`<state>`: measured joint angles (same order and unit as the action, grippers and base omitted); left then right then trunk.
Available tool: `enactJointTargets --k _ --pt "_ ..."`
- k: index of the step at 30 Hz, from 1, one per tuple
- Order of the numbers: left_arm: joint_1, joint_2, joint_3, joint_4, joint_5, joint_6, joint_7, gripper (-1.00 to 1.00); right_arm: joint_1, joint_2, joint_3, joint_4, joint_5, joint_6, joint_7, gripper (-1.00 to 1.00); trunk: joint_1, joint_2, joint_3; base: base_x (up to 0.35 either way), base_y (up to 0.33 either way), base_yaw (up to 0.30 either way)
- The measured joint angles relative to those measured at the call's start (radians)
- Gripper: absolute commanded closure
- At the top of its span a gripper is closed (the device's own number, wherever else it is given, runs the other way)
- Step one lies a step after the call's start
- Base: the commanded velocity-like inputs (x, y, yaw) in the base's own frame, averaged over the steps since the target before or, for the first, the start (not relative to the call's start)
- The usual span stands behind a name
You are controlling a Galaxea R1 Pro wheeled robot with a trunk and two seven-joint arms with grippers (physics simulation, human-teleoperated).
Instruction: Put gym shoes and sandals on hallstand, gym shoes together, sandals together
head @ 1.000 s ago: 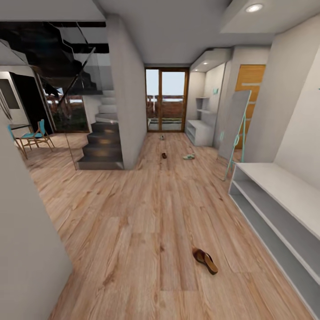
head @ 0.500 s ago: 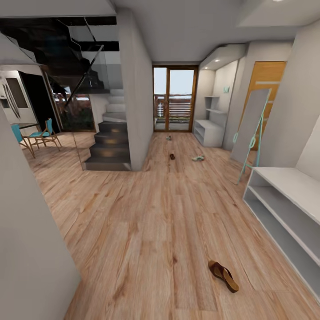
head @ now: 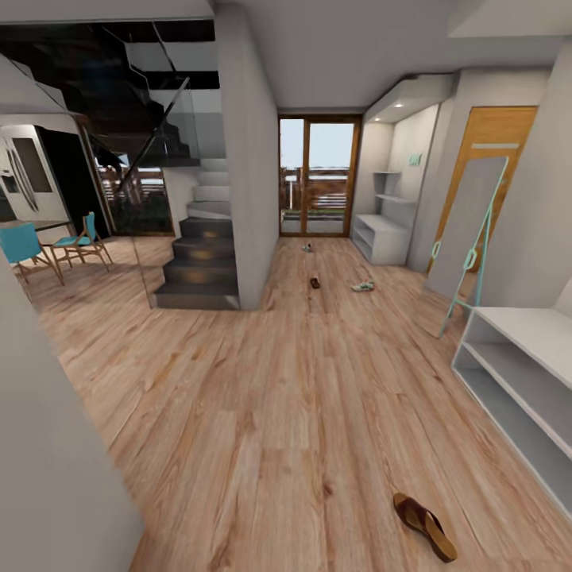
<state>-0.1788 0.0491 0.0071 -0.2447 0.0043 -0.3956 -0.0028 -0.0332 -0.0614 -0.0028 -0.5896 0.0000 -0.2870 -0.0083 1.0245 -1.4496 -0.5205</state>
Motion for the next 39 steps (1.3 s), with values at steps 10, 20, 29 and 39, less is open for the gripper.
enactJointTargets --k 10,20,29,39 --pt "0.000 0.000 0.000 0.000 -0.001 0.000 0.000 -1.00 0.000 0.000 0.000 0.000 0.000 0.000 0.001 -1.00 0.000 0.000 0.000 0.337 -0.076 0.000" --pt "0.000 0.000 0.000 0.000 0.000 0.000 0.000 -1.00 0.000 0.000 0.000 0.000 0.000 0.000 0.001 -1.00 0.000 0.000 0.000 0.337 -0.145 0.000" --pt "0.000 0.002 0.000 0.001 0.000 0.000 0.000 -1.00 0.000 0.000 0.000 0.000 0.000 0.000 0.001 -1.00 0.000 0.000 0.000 0.336 -0.145 0.000" --pt "0.000 0.004 0.000 0.001 0.001 0.000 0.000 -1.00 0.000 0.000 0.000 0.001 0.000 0.000 0.001 -1.00 0.000 0.000 0.000 0.339 -0.043 0.000"
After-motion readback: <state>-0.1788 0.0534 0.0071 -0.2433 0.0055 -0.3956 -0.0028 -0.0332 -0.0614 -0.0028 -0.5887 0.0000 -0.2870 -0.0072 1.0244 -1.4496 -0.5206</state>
